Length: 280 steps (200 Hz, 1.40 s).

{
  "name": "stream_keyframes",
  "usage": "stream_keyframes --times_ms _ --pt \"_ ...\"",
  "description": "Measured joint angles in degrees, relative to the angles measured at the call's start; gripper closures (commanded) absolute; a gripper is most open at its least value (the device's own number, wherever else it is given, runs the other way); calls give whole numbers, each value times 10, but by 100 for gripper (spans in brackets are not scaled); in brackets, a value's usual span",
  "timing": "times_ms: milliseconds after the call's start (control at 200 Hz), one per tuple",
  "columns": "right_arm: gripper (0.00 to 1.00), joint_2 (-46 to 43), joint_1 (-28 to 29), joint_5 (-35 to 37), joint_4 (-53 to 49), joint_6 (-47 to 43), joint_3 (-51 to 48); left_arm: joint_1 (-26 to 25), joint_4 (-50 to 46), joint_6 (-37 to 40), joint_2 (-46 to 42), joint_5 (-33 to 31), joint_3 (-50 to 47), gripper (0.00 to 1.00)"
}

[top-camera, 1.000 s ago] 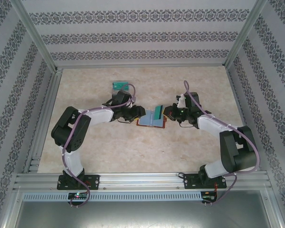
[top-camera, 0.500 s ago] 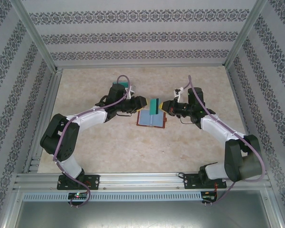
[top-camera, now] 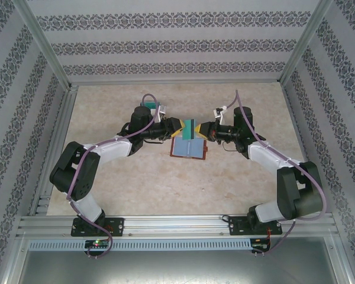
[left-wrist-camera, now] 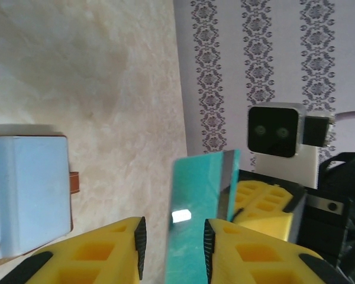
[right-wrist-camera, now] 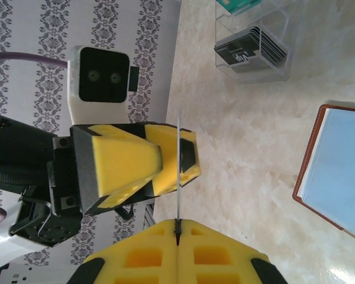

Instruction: Take the credit cards out of the card holder

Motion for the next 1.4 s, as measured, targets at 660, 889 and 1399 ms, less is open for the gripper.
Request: stream_keyframes --times_ms 660,889,1399 --pt "100 30 -4 -12 45 23 0 0 22 -17 3 31 -2 78" --pt "75 38 -8 -16 51 25 0 0 29 -20 3 37 -2 96" --pt "2 26 -19 20 -3 -12 -6 0 -127 90 3 20 48 100"
